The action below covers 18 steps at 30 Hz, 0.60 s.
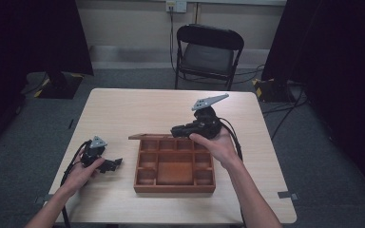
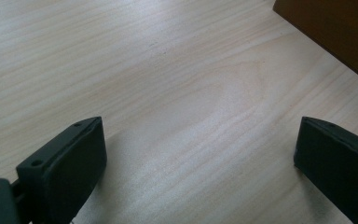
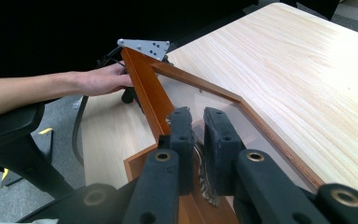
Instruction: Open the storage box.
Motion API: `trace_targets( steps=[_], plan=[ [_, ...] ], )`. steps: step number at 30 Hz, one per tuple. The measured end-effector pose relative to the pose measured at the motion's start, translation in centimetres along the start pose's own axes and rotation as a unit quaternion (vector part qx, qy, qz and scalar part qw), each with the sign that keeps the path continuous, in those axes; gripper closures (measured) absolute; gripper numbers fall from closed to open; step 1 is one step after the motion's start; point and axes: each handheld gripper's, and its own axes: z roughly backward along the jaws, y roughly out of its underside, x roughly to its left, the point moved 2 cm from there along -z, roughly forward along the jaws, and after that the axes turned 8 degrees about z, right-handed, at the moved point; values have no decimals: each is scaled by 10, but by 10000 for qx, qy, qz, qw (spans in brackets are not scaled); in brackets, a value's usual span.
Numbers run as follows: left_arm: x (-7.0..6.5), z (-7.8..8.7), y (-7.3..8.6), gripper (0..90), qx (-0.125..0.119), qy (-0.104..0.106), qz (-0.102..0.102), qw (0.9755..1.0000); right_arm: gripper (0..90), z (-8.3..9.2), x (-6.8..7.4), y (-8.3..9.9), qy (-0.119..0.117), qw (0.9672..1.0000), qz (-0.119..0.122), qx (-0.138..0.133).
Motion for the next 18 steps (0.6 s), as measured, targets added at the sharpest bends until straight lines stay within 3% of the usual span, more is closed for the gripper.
trace_targets(
  steps=[18],
  plan=[
    [0, 0, 0, 18, 0, 0, -1, 10000, 828, 1, -6, -5, -46, 10000, -57, -2]
  ],
)
